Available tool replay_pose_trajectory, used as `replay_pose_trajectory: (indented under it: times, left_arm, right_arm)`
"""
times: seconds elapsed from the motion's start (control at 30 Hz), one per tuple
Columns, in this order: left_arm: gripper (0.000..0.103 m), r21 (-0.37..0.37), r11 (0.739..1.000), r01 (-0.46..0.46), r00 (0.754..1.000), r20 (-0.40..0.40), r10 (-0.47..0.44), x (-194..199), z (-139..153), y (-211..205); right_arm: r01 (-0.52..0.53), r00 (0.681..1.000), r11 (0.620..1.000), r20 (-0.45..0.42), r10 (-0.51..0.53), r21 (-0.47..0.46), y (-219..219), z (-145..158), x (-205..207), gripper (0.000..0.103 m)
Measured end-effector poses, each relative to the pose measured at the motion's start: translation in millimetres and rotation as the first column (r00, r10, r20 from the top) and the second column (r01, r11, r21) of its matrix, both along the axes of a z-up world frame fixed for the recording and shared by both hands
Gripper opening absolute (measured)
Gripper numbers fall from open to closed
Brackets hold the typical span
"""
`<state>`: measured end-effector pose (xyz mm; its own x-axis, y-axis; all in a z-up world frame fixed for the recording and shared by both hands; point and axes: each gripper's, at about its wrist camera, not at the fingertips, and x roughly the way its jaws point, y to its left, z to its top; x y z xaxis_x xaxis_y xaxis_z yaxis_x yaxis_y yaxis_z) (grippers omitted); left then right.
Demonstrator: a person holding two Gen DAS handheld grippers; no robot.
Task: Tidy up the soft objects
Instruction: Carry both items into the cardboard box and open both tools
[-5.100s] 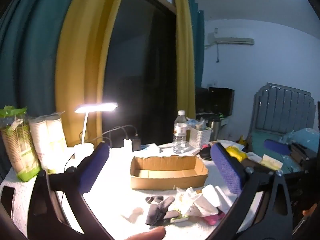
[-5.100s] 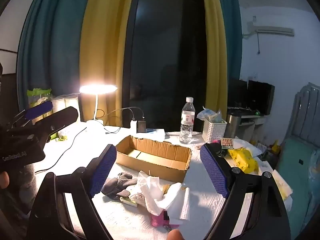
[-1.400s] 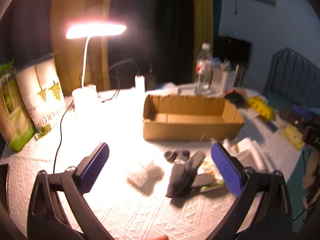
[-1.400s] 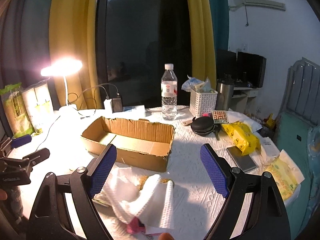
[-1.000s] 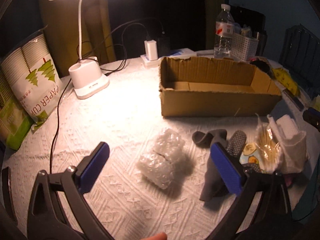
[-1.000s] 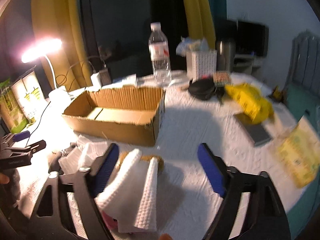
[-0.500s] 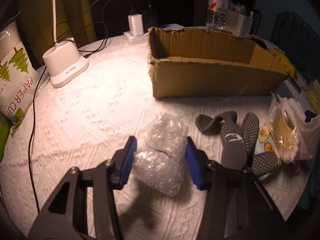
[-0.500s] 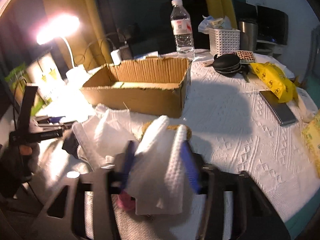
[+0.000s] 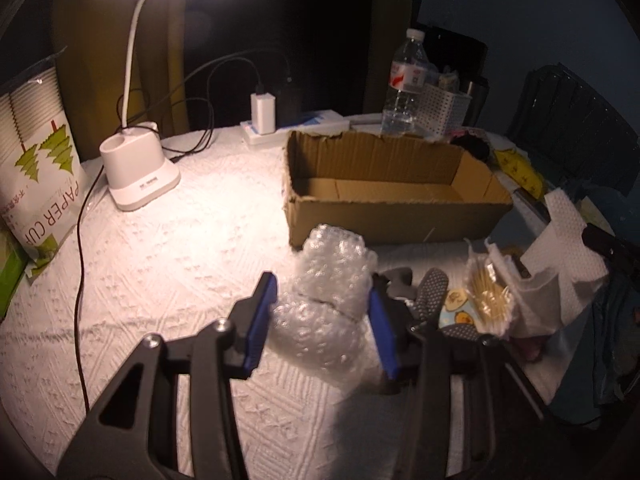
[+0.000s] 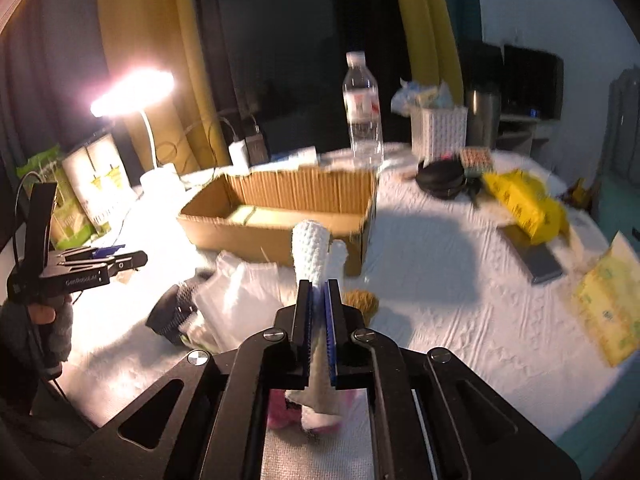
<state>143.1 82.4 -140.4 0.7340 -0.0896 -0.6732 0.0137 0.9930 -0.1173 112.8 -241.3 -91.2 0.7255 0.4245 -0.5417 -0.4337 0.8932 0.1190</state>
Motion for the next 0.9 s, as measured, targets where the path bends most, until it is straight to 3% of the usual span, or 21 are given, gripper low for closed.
replay_pose_trajectory:
  times: [0.23,0.47,0.9]
  left_arm:
    - [0.046,-0.010,0.999,0.035,0.991,0.126,-0.034,-9.2,44.3,-4.7]
    - [0.046,-0.007,0.999,0.038,0.979,0.202,-0.036,5.5,69.7,-6.0]
    - [0.046,0.002,0.998,0.066,0.965,0.255,-0.064,59.9,76.0,-8.3]
  right_arm:
    - [-0.014,0.994,1.000,0.113,0.011,0.024,2.7,37.9,-2.2,0.007]
    - [-0.049,0.982,0.998,0.184,0.041,0.035,7.4,59.8,15.6,0.007]
    - [-0.099,0.969,0.995,0.228,0.093,0.018,26.7,65.7,73.2,0.007]
